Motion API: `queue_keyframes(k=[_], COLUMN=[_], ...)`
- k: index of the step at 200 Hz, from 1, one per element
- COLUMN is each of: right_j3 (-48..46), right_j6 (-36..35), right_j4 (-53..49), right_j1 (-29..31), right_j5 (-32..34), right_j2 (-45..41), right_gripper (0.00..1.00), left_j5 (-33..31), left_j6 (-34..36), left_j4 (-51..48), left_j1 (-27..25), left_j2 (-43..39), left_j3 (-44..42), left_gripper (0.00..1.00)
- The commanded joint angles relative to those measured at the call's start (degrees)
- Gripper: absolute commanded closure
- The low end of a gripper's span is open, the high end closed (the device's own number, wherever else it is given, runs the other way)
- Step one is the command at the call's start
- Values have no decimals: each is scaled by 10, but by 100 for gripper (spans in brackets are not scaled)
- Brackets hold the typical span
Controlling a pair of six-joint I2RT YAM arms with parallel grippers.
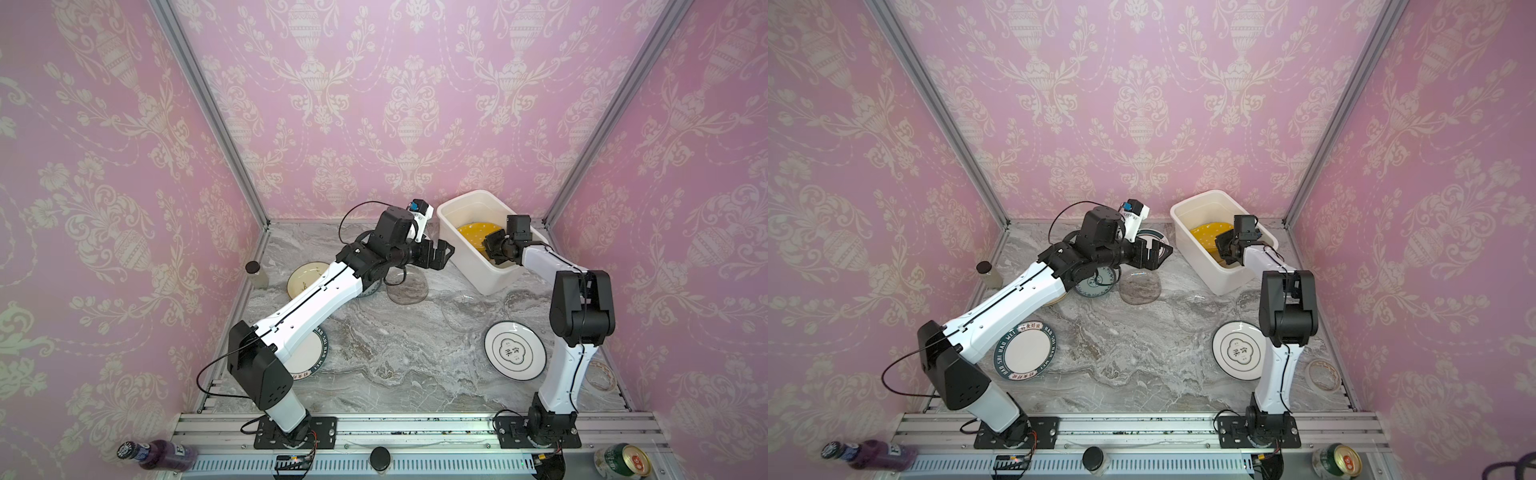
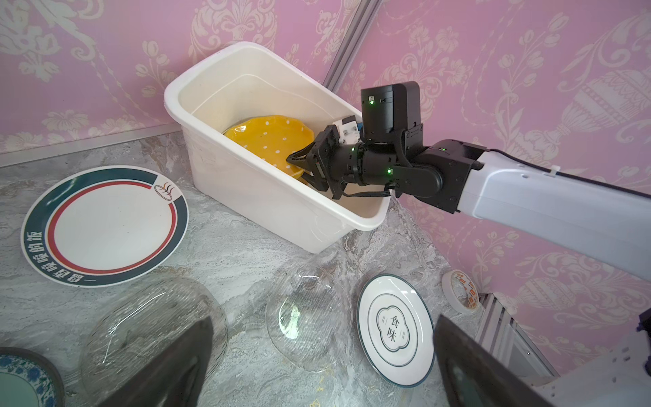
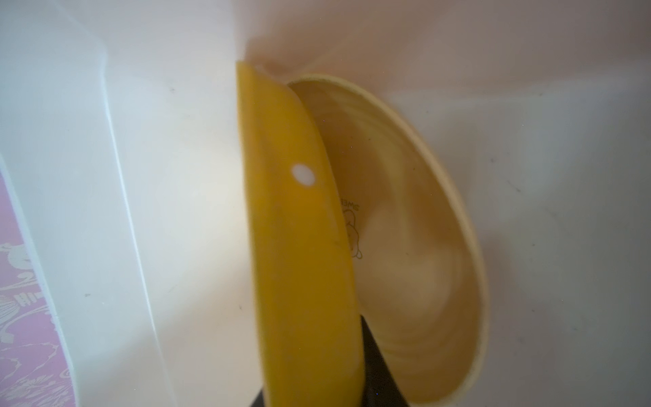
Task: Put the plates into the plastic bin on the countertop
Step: 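Lower the polka-dot plate into the bin and open the right gripper, then withdraw the right gripper from the bin while the left gripper reaches the green-rimmed plate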
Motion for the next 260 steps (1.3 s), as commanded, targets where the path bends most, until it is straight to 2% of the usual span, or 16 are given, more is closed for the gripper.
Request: queue_keyframes(k=[1, 22, 51, 63, 122, 168, 232, 246, 260], right_j3=[6, 15, 44, 63, 169, 191, 176, 167, 155], right_j6=[-12, -28, -66, -82, -156, -194, -253, -269, -288], right_j4=[70, 41, -32, -73, -272, -352, -363, -355, -345], right_j1=[-2, -2, -1, -1, 3, 16, 32, 39, 48], right_j5=[0, 2, 15, 25, 49, 94, 118, 123, 124], right_j2=[2, 10, 13, 13, 33, 20, -53, -88, -125], right_gripper=[83, 74, 46, 37, 19, 9, 7, 7, 8], left_j5=[14, 15, 14, 14, 6, -31, -91, -100, -69], left_j6=[1, -1, 2, 3, 9, 3, -18, -51, -122], left_j4=[1, 2, -1, -2, -2, -23, -68, -77, -104], left_j1=[2, 3, 3, 3, 4, 6, 24, 37, 72], left_j2=[9, 9, 7, 7, 5, -9, -53, -69, -74], left_j3=[18, 19, 19, 18, 18, 19, 10, 3, 4], left_gripper=[1, 1, 1, 1, 1, 1, 1, 1, 1])
